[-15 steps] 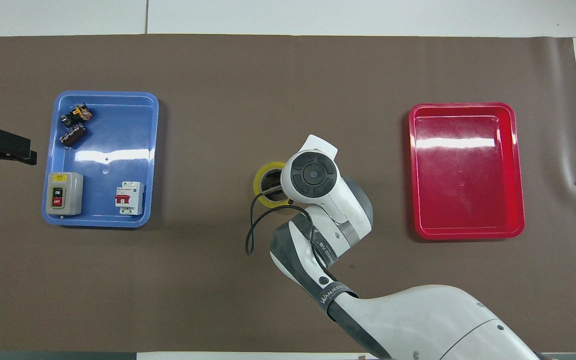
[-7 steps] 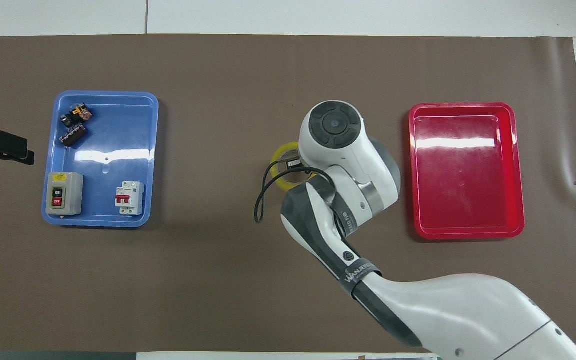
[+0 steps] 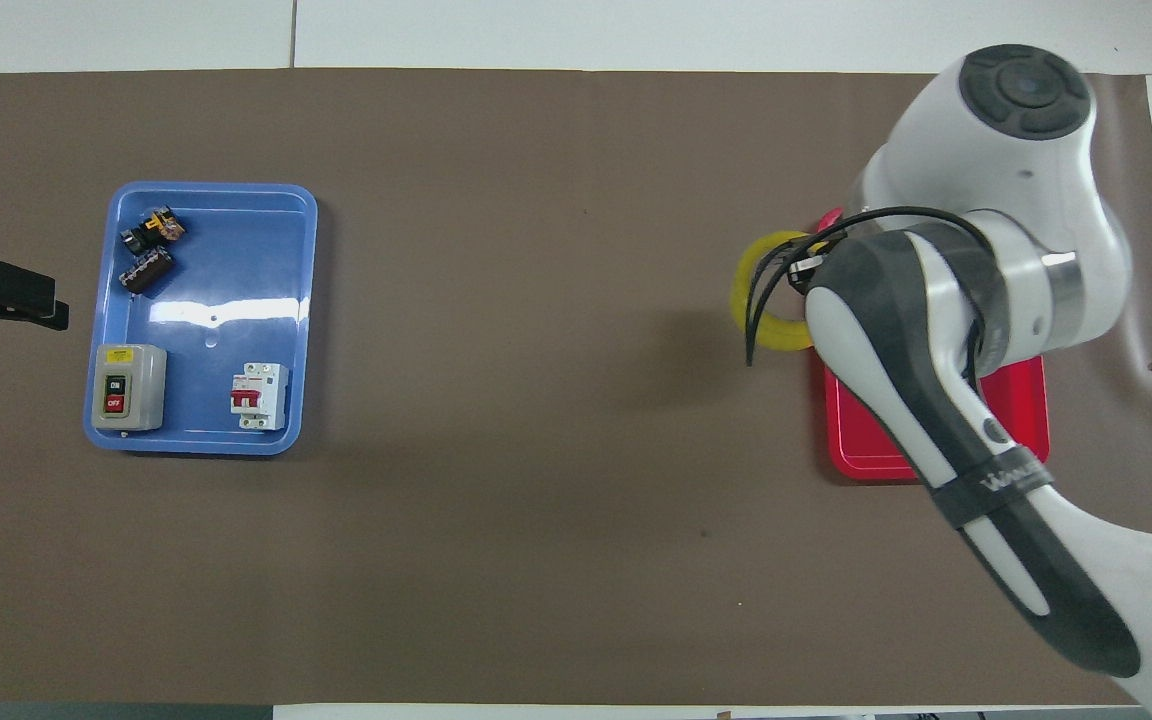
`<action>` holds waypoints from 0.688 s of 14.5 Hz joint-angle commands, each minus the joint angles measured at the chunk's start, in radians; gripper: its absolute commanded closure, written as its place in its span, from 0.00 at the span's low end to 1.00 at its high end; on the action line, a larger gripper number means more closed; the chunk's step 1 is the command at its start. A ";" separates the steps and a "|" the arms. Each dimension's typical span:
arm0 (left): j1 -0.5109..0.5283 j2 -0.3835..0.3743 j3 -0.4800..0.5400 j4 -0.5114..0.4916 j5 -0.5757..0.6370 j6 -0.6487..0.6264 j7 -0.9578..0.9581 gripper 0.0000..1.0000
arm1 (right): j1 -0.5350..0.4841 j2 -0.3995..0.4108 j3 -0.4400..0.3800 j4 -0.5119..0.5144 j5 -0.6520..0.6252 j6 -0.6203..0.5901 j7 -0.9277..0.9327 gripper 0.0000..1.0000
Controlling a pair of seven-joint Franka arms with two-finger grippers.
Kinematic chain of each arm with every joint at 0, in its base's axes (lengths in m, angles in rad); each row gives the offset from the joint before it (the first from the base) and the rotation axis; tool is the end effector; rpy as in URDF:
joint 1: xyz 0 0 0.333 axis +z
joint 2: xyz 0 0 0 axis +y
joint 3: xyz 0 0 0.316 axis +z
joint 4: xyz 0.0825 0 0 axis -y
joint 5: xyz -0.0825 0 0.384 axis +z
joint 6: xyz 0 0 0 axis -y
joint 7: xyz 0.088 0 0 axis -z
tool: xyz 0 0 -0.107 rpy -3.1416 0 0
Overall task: Place and move tape with both arms
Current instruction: 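Carry the tape with the right gripper into the red tray, then lower the tape into the red tray and open the right gripper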
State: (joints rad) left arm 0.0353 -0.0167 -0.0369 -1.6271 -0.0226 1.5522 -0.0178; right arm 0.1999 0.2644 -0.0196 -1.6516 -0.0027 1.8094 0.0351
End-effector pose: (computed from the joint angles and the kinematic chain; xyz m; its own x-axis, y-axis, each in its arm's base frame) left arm 0.5458 -0.0035 0.6056 0.9982 0.0158 -0.0586 0.0171 -0.9996 0.0209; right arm 0.6173 0.1133 0.4484 0.9838 0.1444 -0.1060 0.1465 -0.9892 0.0114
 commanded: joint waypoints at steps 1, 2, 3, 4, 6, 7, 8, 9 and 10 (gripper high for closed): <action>0.006 -0.012 0.002 -0.011 -0.019 -0.003 0.010 0.00 | -0.107 -0.025 0.015 -0.061 0.001 0.008 -0.182 1.00; 0.006 -0.011 0.002 -0.011 -0.019 -0.003 0.010 0.00 | -0.140 -0.034 0.015 -0.094 0.001 0.039 -0.242 1.00; 0.006 -0.011 0.002 -0.011 -0.019 -0.003 0.010 0.00 | -0.172 -0.045 0.013 -0.138 0.000 0.095 -0.294 1.00; 0.006 -0.011 0.002 -0.011 -0.019 -0.003 0.010 0.00 | -0.198 -0.059 0.013 -0.190 -0.005 0.157 -0.346 1.00; 0.006 -0.011 0.002 -0.011 -0.019 -0.003 0.010 0.00 | -0.241 -0.089 0.013 -0.311 -0.006 0.302 -0.426 1.00; 0.006 -0.011 0.002 -0.011 -0.019 -0.003 0.010 0.00 | -0.250 -0.096 0.013 -0.342 -0.006 0.341 -0.448 1.00; 0.006 -0.011 0.002 -0.011 -0.019 -0.003 0.010 0.00 | -0.258 -0.102 0.012 -0.370 -0.016 0.366 -0.455 1.00; 0.006 -0.011 0.002 -0.011 -0.019 -0.003 0.010 0.00 | -0.266 -0.111 0.013 -0.396 -0.023 0.389 -0.455 1.00; 0.006 -0.011 0.002 -0.011 -0.019 -0.003 0.010 0.00 | -0.266 -0.113 0.013 -0.421 -0.028 0.422 -0.455 1.00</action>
State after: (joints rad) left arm 0.0353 -0.0167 -0.0369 -1.6272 -0.0226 1.5522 -0.0178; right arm -0.0503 0.2148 -0.0220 -1.9860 -0.0166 2.1762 -0.4022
